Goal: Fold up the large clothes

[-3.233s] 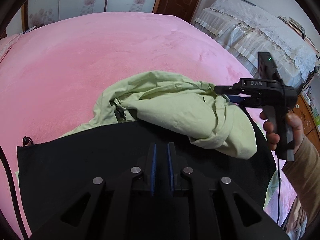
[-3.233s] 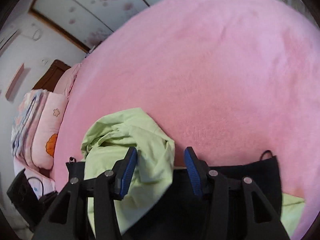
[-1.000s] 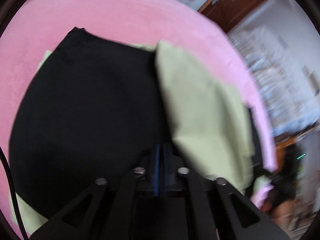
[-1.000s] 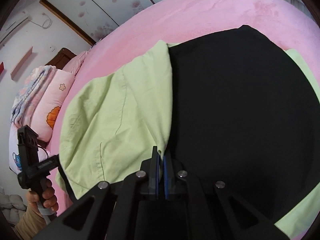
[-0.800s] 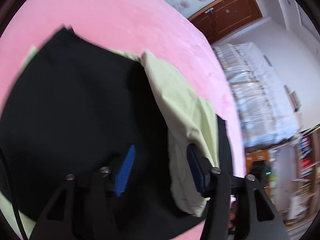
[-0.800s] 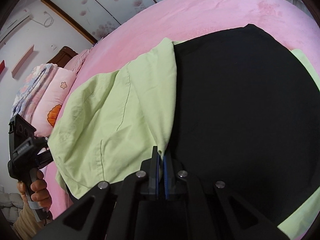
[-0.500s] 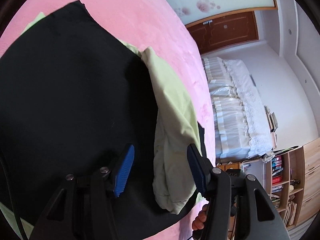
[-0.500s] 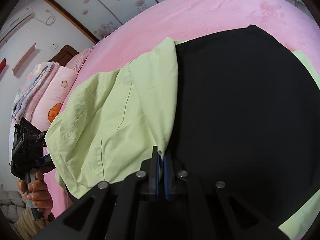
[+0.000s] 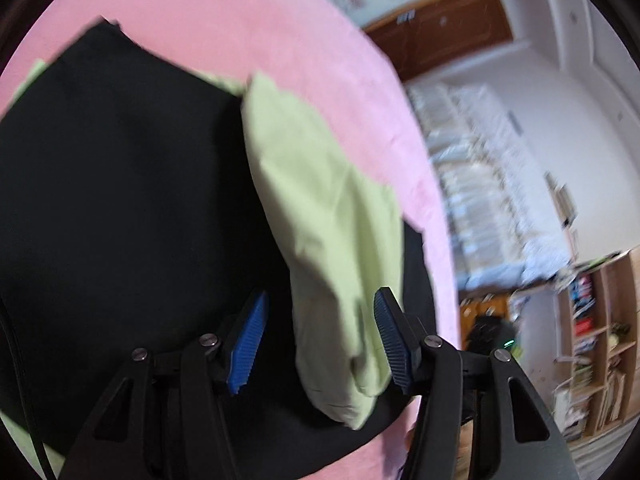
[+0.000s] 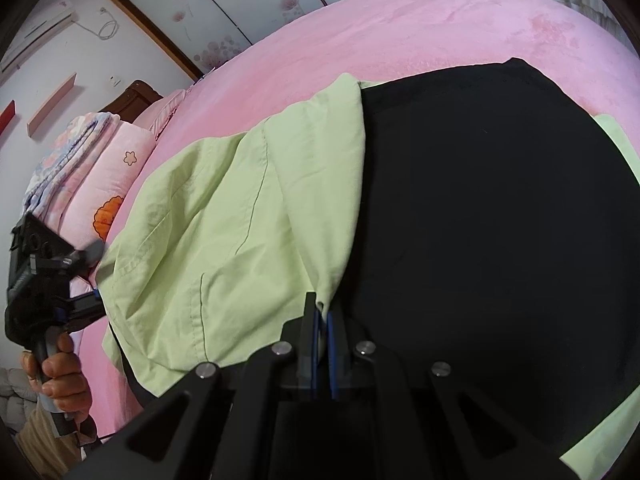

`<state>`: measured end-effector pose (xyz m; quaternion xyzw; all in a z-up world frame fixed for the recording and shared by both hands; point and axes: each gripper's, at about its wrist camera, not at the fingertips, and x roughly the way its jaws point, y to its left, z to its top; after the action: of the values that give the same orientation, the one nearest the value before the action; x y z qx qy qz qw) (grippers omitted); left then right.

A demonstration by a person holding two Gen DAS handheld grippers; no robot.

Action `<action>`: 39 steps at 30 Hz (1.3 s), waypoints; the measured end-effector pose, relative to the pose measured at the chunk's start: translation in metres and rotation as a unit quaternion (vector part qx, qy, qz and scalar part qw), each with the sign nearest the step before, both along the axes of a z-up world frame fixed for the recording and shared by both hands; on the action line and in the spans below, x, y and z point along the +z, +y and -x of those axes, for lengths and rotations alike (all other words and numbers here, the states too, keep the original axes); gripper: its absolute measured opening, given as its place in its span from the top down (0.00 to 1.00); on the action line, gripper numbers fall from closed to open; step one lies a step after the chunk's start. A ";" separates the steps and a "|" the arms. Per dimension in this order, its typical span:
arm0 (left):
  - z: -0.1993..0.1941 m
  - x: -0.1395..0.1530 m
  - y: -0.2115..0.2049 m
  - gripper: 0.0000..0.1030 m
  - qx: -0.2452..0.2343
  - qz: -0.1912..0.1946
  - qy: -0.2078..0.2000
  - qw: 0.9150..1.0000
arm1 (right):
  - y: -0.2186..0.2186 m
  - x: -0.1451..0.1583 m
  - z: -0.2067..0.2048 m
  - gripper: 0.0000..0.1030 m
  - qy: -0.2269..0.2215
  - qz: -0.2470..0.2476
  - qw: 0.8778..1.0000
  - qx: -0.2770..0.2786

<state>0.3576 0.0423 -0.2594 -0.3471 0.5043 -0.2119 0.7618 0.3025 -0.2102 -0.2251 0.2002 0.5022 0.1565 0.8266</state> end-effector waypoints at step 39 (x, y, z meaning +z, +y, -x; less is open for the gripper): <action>-0.054 -0.004 -0.046 0.78 0.034 -0.247 -0.034 0.968 | 0.045 0.008 -0.070 1.00 -0.054 0.100 0.993 -0.034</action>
<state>0.4112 -0.0038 -0.2639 -0.1573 0.5030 -0.0665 0.8472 0.3722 -0.1651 -0.2169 0.1244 0.4632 0.0878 0.8731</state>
